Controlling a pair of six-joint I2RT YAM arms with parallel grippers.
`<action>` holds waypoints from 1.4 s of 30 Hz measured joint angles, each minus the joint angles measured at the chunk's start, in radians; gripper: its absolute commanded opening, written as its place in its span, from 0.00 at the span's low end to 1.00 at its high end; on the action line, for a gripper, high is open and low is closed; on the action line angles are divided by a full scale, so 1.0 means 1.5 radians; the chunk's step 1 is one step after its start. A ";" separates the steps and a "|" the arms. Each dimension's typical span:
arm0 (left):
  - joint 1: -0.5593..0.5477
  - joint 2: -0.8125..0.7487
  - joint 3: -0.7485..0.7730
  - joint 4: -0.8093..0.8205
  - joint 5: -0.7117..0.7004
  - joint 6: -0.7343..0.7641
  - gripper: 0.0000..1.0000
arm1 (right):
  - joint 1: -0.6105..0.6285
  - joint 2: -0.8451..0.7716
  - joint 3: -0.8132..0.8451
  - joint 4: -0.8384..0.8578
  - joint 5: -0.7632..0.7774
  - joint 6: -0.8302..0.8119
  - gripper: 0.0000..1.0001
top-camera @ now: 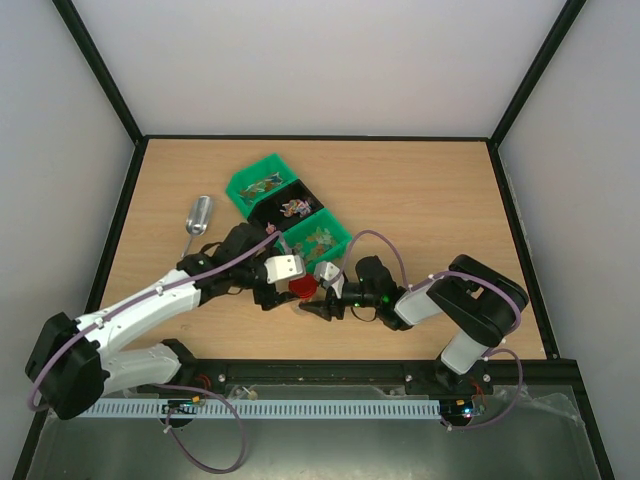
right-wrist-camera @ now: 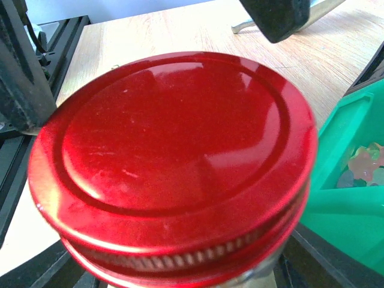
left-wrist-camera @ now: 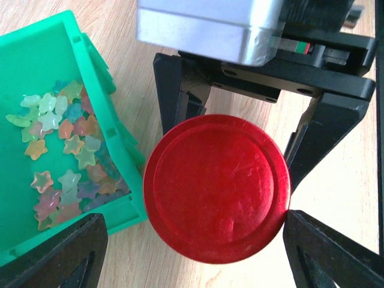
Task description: Pack the candies
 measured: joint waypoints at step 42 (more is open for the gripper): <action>-0.015 0.030 0.021 0.001 0.001 -0.023 0.77 | 0.009 0.000 -0.001 0.006 0.021 0.012 0.53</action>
